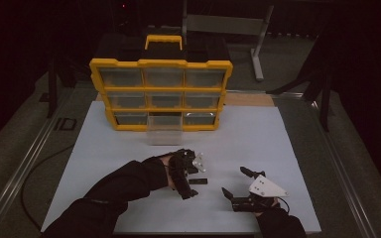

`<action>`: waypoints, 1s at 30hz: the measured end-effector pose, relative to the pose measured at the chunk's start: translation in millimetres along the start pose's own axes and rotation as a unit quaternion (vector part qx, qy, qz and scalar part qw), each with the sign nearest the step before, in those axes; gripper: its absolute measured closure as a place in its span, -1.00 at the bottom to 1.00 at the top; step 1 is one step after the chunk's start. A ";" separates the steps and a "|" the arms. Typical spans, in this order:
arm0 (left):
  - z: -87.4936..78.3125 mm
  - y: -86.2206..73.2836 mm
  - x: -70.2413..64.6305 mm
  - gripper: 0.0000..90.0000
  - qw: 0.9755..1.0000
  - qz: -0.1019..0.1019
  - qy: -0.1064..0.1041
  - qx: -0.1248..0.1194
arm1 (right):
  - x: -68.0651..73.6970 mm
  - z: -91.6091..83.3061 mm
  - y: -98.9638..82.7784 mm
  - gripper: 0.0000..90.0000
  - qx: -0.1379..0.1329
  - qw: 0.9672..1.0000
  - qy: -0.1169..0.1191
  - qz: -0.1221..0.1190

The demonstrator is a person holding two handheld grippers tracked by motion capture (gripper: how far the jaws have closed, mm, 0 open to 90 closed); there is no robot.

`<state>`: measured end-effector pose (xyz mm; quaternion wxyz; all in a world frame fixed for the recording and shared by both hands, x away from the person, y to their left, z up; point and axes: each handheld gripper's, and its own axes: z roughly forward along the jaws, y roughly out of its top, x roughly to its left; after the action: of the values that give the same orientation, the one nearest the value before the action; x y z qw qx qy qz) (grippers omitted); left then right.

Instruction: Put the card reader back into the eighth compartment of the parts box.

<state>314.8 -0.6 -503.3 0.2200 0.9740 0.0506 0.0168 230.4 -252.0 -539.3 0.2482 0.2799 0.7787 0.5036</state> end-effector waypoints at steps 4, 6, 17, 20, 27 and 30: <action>4.3 3.5 1.0 -0.93 1.000 -0.001 0.000 0.007 | 0.0 0.1 0.0 -0.81 0.000 1.000 0.001 0.000; 6.1 5.4 1.1 -0.88 1.000 0.001 -0.001 0.008 | 0.0 0.1 0.1 -0.81 0.000 1.000 0.000 -0.001; 13.2 11.8 2.1 -0.55 1.000 0.013 0.006 0.024 | -0.2 -0.2 0.2 -0.81 -0.002 1.000 0.000 -0.002; 16.2 12.1 2.0 -0.42 0.999 0.010 0.009 0.031 | -0.2 -0.1 0.1 -0.81 -0.002 1.000 0.001 -0.002; 20.2 11.3 3.9 -0.16 0.999 0.011 0.010 0.045 | -0.3 0.0 0.1 -0.81 -0.002 1.000 0.001 -0.002; 22.0 11.3 4.3 0.01 0.999 0.013 0.005 0.051 | -0.3 0.0 0.1 -0.81 -0.002 1.000 0.001 -0.002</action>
<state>321.3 -19.6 -518.3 0.1700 0.9844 0.0403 0.0221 230.6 -252.2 -539.2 0.2491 0.2777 0.7785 0.5047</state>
